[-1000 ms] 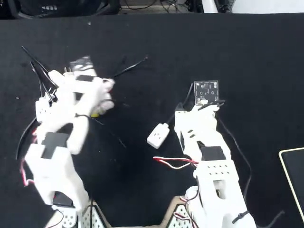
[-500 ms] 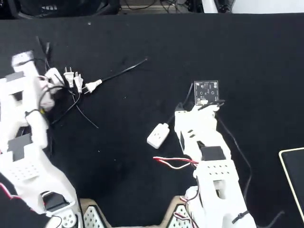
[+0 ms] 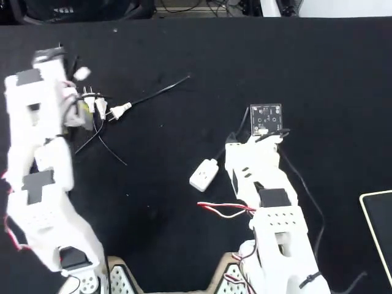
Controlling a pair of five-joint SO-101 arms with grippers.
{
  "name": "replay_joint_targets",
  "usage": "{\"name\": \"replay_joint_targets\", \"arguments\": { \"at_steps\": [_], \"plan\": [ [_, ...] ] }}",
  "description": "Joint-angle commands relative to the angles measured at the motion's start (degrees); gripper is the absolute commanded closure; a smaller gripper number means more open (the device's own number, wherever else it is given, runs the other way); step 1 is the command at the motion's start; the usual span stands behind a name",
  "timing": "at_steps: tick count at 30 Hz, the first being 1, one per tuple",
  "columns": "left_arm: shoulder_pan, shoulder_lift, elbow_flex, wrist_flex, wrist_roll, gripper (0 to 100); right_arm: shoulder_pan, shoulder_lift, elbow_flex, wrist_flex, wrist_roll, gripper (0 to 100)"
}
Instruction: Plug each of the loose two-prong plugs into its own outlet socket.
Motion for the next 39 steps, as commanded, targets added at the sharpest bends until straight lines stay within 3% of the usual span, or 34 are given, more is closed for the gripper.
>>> {"name": "replay_joint_targets", "arguments": {
  "at_steps": [1, 6, 14, 21, 32, 39],
  "plan": [
    [8.0, 1.0, -0.1, -4.8, -0.6, 78, 0.8, 0.0, -0.1, -1.1, 0.0, 88.4],
    [11.9, 6.8, 0.2, -13.4, 0.1, 78, 0.8, 0.0, -0.1, -1.1, 0.0, 88.4],
    [12.4, 11.2, 0.1, -21.7, 12.0, 78, 0.8, 0.0, -0.1, -1.1, 0.0, 88.4],
    [11.0, 14.3, 0.3, -26.1, 11.8, 78, 0.8, 0.0, -0.1, -1.1, 0.0, 88.4],
    [-3.6, 21.9, -16.8, -12.7, 9.8, 78, 0.8, 0.1, -0.1, -1.1, 0.0, 88.4],
    [-6.4, 22.6, -28.2, -2.4, 9.8, 78, 0.8, 0.1, -0.1, -1.1, 0.0, 88.4]
  ]
}}
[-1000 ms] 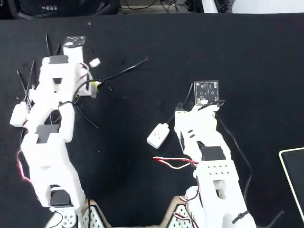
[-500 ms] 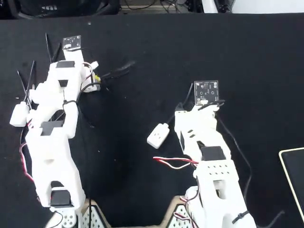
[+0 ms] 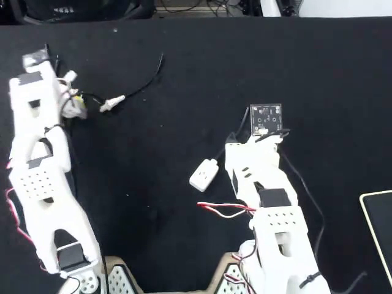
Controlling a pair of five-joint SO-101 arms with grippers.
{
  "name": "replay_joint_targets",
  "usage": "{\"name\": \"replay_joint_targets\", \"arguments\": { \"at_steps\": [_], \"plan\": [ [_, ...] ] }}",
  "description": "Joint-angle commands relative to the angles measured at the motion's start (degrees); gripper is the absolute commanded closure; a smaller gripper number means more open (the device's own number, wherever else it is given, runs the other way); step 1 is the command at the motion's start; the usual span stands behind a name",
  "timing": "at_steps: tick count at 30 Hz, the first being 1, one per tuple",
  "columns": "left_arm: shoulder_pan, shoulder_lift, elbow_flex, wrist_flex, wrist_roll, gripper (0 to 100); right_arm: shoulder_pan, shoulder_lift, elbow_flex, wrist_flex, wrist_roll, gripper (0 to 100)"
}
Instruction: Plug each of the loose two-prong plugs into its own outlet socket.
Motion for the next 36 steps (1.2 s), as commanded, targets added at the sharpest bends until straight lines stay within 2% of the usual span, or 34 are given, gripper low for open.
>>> {"name": "replay_joint_targets", "arguments": {
  "at_steps": [1, 8, 10, 13, 15, 18, 26, 36],
  "plan": [
    [-1.9, -1.1, -9.4, 5.7, -0.3, 78, 0.9, 0.1, -0.1, -1.1, 0.0, 88.4],
    [3.9, -1.1, -18.4, 12.9, -0.8, 78, 0.9, 0.1, -0.1, -1.1, 0.0, 88.4],
    [6.5, -1.1, -19.6, 12.8, -5.6, 78, 0.9, 0.1, -0.1, -1.1, 0.0, 88.4],
    [9.2, -0.9, -19.6, 10.4, -16.3, 76, 0.9, 0.2, -0.1, -1.1, 0.0, 88.4],
    [10.4, -0.9, -18.3, 8.5, -19.9, 71, 0.9, 0.2, -0.1, -1.1, 0.0, 88.4],
    [12.4, -0.9, -16.6, 6.8, -21.4, 66, 0.9, 0.2, -0.1, -1.1, 0.0, 88.4],
    [13.1, 5.2, -15.3, -0.3, -28.2, 66, 0.9, 0.1, -0.1, -1.1, 0.0, 88.4],
    [13.3, 10.2, -17.8, -5.7, -28.0, 66, -1.1, 0.2, -0.1, -1.1, 0.0, 88.4]
  ]
}}
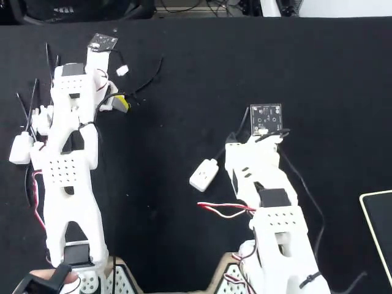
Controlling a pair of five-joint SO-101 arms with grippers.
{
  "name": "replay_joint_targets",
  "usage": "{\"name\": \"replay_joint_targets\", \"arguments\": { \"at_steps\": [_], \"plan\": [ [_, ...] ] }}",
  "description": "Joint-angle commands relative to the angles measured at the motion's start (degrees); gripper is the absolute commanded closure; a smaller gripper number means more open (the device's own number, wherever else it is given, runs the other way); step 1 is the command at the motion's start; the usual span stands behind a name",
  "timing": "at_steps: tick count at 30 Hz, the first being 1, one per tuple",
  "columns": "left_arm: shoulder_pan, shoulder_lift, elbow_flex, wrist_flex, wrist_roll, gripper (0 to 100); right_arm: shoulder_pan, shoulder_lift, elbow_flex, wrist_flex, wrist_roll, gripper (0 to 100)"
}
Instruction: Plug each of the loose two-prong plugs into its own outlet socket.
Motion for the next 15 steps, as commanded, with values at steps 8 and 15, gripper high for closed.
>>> {"name": "replay_joint_targets", "arguments": {
  "at_steps": [8, 15],
  "plan": [
    [0.6, 3.5, -6.4, -2.0, -0.4, 66, -2.2, 0.0, 0.7, -1.1, 0.0, 88.4],
    [0.3, 8.7, -15.6, -1.3, 2.3, 73, -2.2, 0.0, 0.7, -1.1, 0.0, 88.4]
  ]
}}
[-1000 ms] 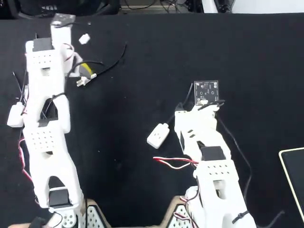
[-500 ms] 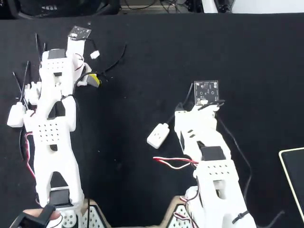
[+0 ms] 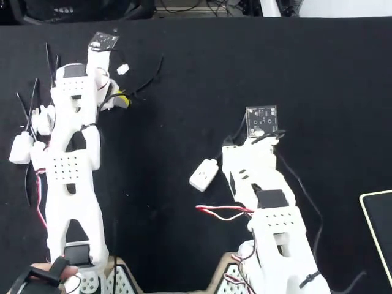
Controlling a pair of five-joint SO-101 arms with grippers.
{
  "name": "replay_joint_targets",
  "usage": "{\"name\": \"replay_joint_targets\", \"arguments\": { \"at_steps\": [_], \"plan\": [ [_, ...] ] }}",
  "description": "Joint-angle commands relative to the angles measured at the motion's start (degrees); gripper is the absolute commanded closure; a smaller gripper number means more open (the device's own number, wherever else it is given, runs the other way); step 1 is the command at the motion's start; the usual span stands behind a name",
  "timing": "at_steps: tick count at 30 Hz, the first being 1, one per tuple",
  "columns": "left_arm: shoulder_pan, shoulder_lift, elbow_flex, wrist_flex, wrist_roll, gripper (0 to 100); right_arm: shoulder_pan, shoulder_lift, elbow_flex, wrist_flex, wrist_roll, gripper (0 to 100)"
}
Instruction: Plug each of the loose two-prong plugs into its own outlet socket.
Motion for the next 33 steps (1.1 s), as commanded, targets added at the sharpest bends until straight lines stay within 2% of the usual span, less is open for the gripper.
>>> {"name": "replay_joint_targets", "arguments": {
  "at_steps": [1, 5, 10, 15, 21, 27, 33],
  "plan": [
    [0.3, 1.8, -7.6, 0.4, 2.5, 74, -0.7, 0.0, -0.6, -1.1, 0.0, 88.4],
    [0.9, 4.0, -9.1, 4.0, 2.2, 80, -0.7, 0.0, -0.6, -1.1, 0.0, 88.4],
    [0.3, 4.3, -9.3, 9.0, 2.1, 97, -0.7, 0.0, -0.7, -1.1, 0.0, 88.4],
    [-2.2, 3.4, -16.0, 17.8, 2.0, 97, -0.7, 0.0, -0.7, -1.1, 0.0, 88.4],
    [-6.7, 3.6, -31.0, 30.9, 0.0, 97, -0.7, 0.0, -0.7, -1.1, 0.0, 88.4],
    [-15.5, 3.6, -31.0, 30.8, -1.1, 97, -0.7, 0.0, -0.6, -1.1, 0.1, 88.4],
    [-22.6, 1.0, -21.4, 30.9, -1.1, 97, -0.7, 0.0, -0.6, -1.1, 0.1, 88.3]
  ]
}}
